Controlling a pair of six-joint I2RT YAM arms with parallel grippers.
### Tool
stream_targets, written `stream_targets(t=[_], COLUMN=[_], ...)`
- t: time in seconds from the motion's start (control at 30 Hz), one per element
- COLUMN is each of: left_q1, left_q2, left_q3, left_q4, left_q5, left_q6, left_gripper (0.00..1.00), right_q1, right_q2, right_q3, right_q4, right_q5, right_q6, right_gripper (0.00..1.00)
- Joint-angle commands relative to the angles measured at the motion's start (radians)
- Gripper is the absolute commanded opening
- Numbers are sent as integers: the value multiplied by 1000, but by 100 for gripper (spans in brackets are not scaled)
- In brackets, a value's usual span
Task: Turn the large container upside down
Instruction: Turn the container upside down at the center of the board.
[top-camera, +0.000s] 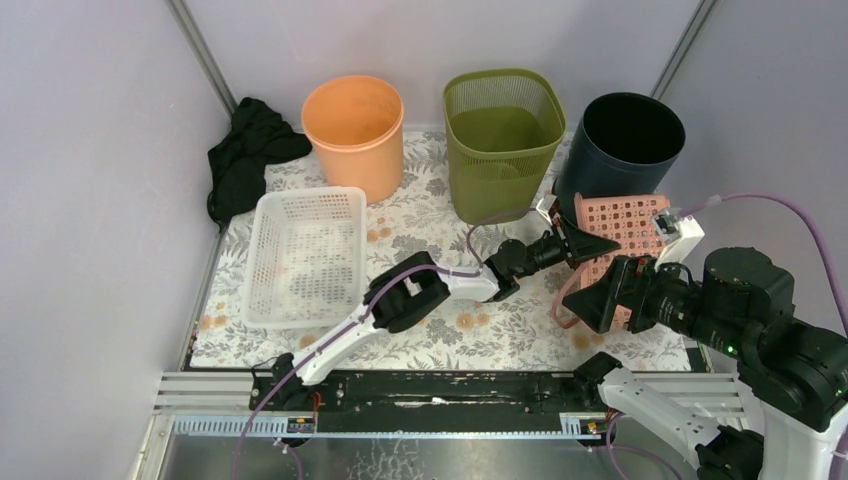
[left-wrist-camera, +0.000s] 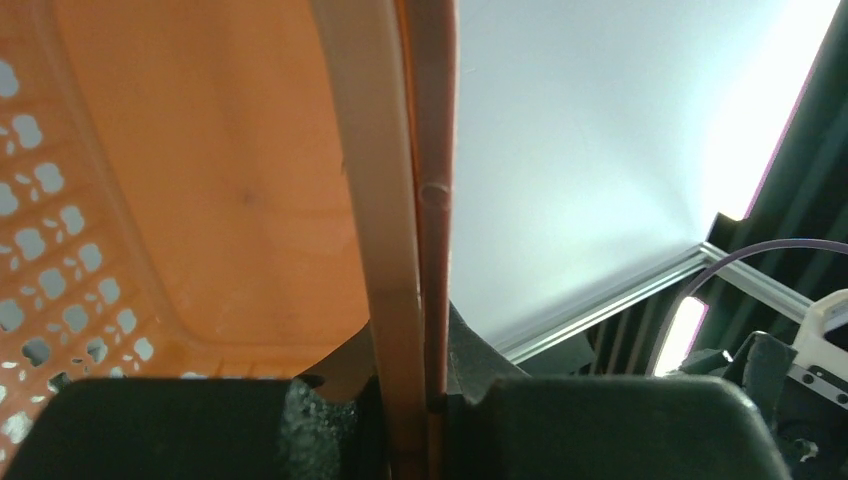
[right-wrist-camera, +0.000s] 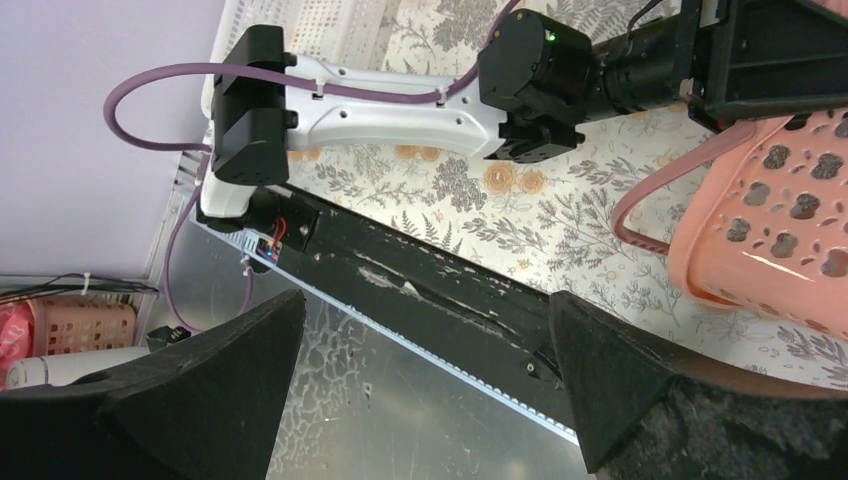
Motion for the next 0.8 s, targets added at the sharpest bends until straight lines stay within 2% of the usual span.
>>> stream_targets(t=[0.0, 0.23, 0.43, 0.5, 0.57, 0.63, 0.77], left_q1=[-5, -7, 2, 7, 12, 15, 29], left_q2=[55, 108, 102, 92, 77, 58, -2], left_q3=[100, 108, -37, -91, -139, -191, -304], left_q4=[224, 245, 299, 312, 314, 313, 293], left_q5=[-77, -122, -150, -154, -152, -147, -124], left_q6=[-53, -61, -65, -68, -65, -61, -52], left_gripper=[0, 3, 12, 6, 7, 20, 32], right_q1=[3, 2, 2, 2, 2, 2, 2], right_q2=[-1, -8, -19, -25, -28, -28, -30], right_q3=[-35, -76, -111, -129, -145, -156, -175], right_q4=[22, 32, 44, 51, 56, 61, 72], right_q5=[-49, -56, -64, -70, -72, -75, -80], right_q6=[-5, 2, 17, 19, 23, 26, 31], right_gripper=[99, 99, 99, 99, 99, 99, 99])
